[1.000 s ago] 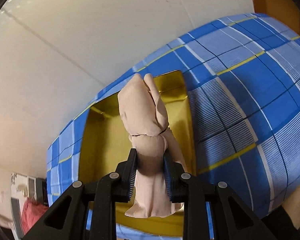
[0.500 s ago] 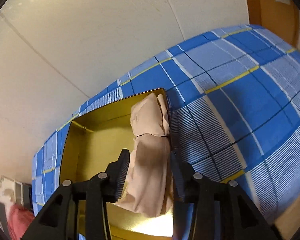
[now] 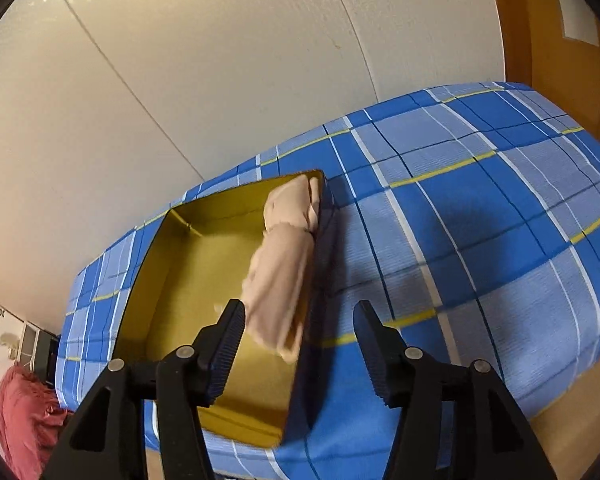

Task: Organize soft objects
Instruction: 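Return the right gripper to the drawer above the rolled clothes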

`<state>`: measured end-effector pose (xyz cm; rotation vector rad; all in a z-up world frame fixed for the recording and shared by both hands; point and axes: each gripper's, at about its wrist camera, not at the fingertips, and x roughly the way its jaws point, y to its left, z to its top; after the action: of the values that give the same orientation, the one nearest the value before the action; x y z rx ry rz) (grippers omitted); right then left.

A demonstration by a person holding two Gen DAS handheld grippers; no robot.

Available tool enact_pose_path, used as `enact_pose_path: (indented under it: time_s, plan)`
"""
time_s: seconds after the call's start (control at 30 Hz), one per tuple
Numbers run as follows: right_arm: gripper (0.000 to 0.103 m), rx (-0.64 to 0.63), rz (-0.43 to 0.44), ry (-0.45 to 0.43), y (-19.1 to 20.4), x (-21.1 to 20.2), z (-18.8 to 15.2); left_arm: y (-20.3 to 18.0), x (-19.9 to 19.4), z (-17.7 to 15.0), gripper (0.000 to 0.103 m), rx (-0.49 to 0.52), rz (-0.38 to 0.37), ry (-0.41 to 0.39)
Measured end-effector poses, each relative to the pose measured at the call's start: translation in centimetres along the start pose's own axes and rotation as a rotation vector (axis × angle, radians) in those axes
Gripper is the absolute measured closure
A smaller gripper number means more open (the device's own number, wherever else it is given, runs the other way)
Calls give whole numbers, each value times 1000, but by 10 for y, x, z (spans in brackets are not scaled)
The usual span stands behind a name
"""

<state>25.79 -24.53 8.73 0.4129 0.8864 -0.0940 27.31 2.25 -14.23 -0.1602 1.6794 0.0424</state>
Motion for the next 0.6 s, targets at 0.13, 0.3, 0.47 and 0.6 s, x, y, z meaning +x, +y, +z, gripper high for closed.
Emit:
enact_pose_path:
  time_s: [0.13, 0.3, 0.47, 0.6]
  plan:
    - [42, -41, 5, 21, -8, -8, -30, -1, 3, 0, 18, 1, 1, 0]
    - [42, -92, 14, 63, -17, -9, -68, 2, 7, 1, 18, -8, 7, 4]
    - [42, -130, 31, 147, -28, 3, -114, 6, 12, 0, 18, -22, 14, 10]
    - [42, -146, 38, 243, -36, 22, -151, 9, 16, -1, 18, -24, 22, 14]
